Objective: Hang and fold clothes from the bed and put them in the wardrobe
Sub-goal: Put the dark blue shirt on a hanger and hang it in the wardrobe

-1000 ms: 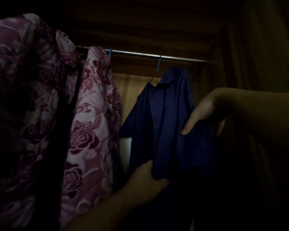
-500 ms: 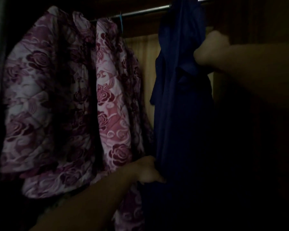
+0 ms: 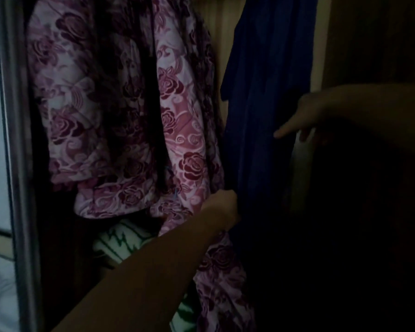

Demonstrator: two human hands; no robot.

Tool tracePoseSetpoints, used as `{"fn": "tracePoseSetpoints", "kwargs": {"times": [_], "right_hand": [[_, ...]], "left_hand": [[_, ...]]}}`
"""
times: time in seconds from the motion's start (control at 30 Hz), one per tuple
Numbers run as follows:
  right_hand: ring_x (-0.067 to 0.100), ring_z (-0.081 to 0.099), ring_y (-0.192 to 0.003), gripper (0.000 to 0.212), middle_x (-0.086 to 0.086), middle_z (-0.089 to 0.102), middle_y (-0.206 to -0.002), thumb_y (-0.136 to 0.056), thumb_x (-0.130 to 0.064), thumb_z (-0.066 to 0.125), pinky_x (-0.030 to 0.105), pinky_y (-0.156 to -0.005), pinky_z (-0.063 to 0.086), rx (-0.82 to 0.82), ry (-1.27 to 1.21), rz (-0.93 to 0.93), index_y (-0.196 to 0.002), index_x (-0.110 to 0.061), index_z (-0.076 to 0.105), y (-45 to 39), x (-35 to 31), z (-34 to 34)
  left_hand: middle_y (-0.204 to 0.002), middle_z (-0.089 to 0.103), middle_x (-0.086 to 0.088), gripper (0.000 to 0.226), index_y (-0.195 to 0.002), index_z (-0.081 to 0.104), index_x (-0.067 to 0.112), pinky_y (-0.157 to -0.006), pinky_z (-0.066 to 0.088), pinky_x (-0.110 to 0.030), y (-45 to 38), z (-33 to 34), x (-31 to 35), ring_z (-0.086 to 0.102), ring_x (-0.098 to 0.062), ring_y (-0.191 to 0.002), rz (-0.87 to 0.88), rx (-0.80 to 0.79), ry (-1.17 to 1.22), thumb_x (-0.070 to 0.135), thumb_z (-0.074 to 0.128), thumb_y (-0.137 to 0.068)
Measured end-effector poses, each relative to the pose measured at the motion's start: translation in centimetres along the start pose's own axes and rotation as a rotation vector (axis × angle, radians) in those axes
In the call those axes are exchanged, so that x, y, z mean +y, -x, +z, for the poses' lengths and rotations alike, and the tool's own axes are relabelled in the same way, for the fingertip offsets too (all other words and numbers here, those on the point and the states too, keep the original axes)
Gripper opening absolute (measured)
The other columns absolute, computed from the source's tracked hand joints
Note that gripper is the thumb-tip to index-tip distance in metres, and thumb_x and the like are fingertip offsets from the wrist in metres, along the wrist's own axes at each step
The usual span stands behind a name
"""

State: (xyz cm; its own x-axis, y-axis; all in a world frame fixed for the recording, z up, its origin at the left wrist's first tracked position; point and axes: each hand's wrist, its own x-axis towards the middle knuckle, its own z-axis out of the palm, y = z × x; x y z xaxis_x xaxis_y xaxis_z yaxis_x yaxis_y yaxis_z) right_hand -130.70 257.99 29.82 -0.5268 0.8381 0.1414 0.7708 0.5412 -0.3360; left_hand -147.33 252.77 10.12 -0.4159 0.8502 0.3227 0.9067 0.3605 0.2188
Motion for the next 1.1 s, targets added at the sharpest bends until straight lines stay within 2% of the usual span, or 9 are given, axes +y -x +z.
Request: {"fn": "tracePoseSetpoints", "kwargs": {"times": [0.13,0.23,0.33,0.63,0.73,0.83,0.9,1.0,1.1], "right_hand": [[0.028,0.071,-0.077,0.041,0.011,0.072,-0.087,-0.080,-0.043,0.073,0.042,-0.076,0.059,-0.185,0.251,-0.134,-0.089,-0.004,0.067,0.6,-2.4,6.4],[0.022,0.066,-0.071,0.030,0.005,0.068,-0.077,-0.084,-0.040,0.062,0.037,-0.069,0.058,0.110,0.396,-0.453,-0.075,-0.011,0.066,2.3,-5.8,10.6],[0.021,0.059,-0.072,0.027,-0.001,0.061,-0.077,-0.082,-0.043,0.057,0.028,-0.063,0.048,0.363,0.459,-0.743,-0.071,-0.019,0.059,4.8,-9.6,14.9],[0.025,0.064,-0.095,0.021,-0.005,0.063,-0.103,-0.086,-0.043,0.045,0.032,-0.070,0.045,0.461,0.398,-1.191,-0.089,-0.026,0.057,8.3,-22.9,24.3],[0.024,0.063,-0.090,0.017,-0.003,0.062,-0.097,-0.085,-0.036,0.051,0.030,-0.061,0.038,0.523,0.362,-1.320,-0.089,-0.022,0.061,8.0,-25.9,27.0],[0.026,0.063,-0.071,0.016,0.001,0.062,-0.081,-0.066,-0.023,0.071,0.029,-0.048,0.039,0.638,0.404,-1.454,-0.079,-0.017,0.063,7.5,-27.9,29.3],[0.024,0.062,-0.085,0.023,0.000,0.063,-0.095,-0.070,-0.021,0.063,0.034,-0.059,0.045,0.689,0.480,-1.504,-0.092,-0.017,0.065,7.2,-29.0,30.8],[0.025,0.057,-0.117,0.054,0.002,0.062,-0.124,-0.080,-0.018,0.024,0.039,-0.079,0.046,0.743,0.555,-1.530,-0.114,-0.014,0.066,7.0,-29.9,32.3],[0.025,0.051,-0.128,0.056,0.004,0.059,-0.132,-0.083,-0.020,0.024,0.042,-0.088,0.046,0.761,0.644,-1.485,-0.119,-0.013,0.066,6.9,-30.6,33.4]], "left_hand": [[-0.065,0.054,-0.002,0.040,-0.056,0.047,0.008,-0.060,0.039,-0.028,2.4,0.3,-2.2,0.053,-0.017,-0.065,0.122,0.089,0.113,0.027,0.068,-0.085],[-0.078,0.070,-0.004,0.024,-0.071,0.068,0.013,-0.063,0.046,-0.027,5.4,-0.1,-5.9,0.064,-0.021,-0.072,0.153,0.227,0.182,0.034,0.065,-0.081],[-0.083,0.071,0.001,0.028,-0.080,0.066,0.023,-0.066,0.052,-0.031,9.4,-1.1,-11.9,0.067,-0.022,-0.082,0.080,0.370,0.153,0.045,0.050,-0.075],[-0.101,0.059,-0.004,0.034,-0.109,0.058,0.020,-0.078,0.050,-0.037,21.3,-5.5,-27.2,0.057,-0.026,-0.095,-0.321,0.846,0.091,0.036,0.051,-0.080],[-0.129,0.048,-0.010,0.056,-0.136,0.043,0.012,-0.100,0.041,-0.037,22.7,-5.4,-29.2,0.046,-0.028,-0.119,-0.519,0.764,0.168,0.034,0.057,-0.087],[-0.138,0.041,-0.014,0.055,-0.139,0.039,0.006,-0.102,0.031,-0.028,22.6,-4.6,-29.7,0.040,-0.030,-0.128,-0.568,0.632,0.314,0.023,0.058,-0.090],[-0.139,0.041,-0.012,0.050,-0.138,0.043,0.009,-0.103,0.031,-0.025,22.3,-4.0,-29.5,0.043,-0.027,-0.127,-0.562,0.606,0.429,0.015,0.054,-0.090],[-0.138,0.040,-0.009,0.047,-0.139,0.044,0.011,-0.102,0.031,-0.021,21.9,-3.4,-29.4,0.045,-0.023,-0.125,-0.552,0.666,0.495,0.015,0.053,-0.092],[-0.134,0.041,-0.004,0.048,-0.140,0.043,0.014,-0.094,0.033,-0.018,21.8,-2.8,-29.2,0.049,-0.020,-0.119,-0.548,0.730,0.515,0.021,0.054,-0.094]]}}
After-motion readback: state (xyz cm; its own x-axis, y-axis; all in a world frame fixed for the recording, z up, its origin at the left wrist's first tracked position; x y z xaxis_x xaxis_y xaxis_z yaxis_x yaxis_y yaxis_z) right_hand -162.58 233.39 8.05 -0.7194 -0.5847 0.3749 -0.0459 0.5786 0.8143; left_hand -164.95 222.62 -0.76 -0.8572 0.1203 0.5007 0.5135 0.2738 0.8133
